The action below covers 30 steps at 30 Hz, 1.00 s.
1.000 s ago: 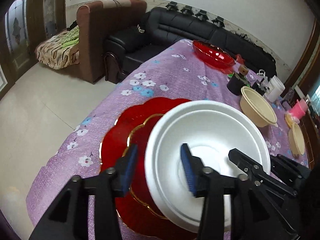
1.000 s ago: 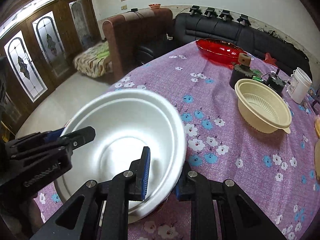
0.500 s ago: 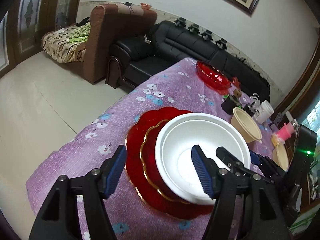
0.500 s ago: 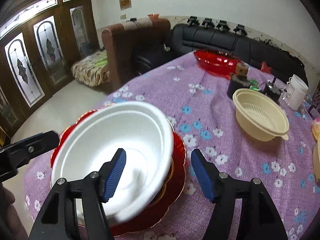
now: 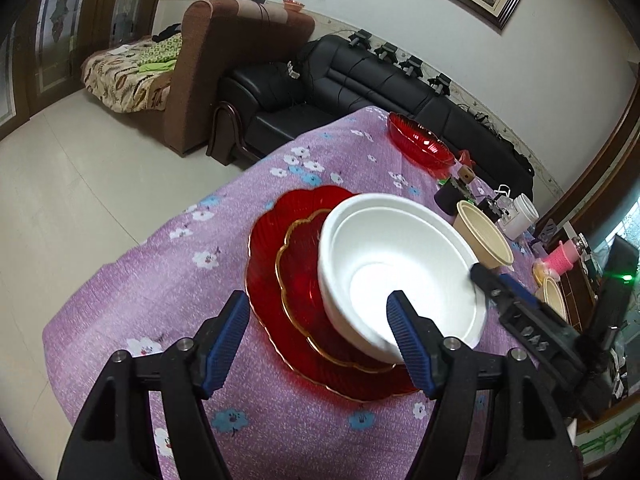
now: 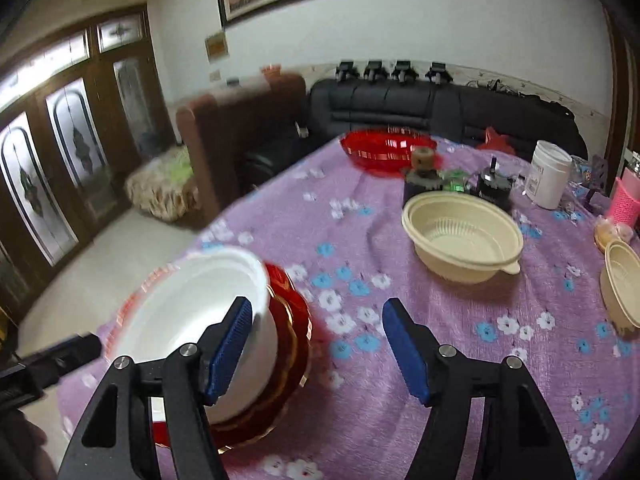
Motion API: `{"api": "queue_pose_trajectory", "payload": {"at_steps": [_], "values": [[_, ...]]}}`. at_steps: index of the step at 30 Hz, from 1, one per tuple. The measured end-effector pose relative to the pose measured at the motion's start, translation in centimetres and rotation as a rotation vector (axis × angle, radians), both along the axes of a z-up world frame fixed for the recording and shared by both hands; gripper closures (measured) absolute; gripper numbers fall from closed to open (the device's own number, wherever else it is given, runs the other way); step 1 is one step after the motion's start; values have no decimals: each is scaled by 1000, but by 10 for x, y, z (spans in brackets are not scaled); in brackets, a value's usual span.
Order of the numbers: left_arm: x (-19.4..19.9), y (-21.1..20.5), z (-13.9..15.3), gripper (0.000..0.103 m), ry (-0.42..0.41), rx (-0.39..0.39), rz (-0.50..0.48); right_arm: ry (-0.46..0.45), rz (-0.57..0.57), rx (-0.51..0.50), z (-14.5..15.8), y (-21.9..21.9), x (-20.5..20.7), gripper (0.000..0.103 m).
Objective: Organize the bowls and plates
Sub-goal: 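Lower the white bowl onto the white plate on the red stack and release, then move both grippers across the table toward the cream plastic bowl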
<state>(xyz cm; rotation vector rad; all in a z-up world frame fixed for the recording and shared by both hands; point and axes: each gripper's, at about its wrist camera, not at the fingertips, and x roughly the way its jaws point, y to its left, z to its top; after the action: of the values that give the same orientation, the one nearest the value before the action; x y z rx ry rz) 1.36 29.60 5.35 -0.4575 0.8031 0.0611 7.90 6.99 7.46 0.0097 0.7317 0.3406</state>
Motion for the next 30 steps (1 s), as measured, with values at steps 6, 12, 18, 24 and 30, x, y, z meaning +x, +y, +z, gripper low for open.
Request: {"api": "queue_pose_trajectory", "payload": {"at_steps": [6, 12, 18, 24, 30], "values": [[-5, -1, -2, 33, 4, 6, 4, 61, 20, 42, -15, 3, 8, 34], [-9, -2, -4, 33, 14, 1, 5, 85, 67, 41, -25, 16, 9, 34], [-14, -10, 3, 32, 8, 26, -4, 56, 43, 186, -3, -13, 1, 34], [-19, -29, 12, 31, -12, 51, -42, 32, -13, 204, 11, -59, -11, 30], [-31, -58, 31, 28, -91, 102, -107, 28, -127, 185, 16, -127, -27, 30]]}}
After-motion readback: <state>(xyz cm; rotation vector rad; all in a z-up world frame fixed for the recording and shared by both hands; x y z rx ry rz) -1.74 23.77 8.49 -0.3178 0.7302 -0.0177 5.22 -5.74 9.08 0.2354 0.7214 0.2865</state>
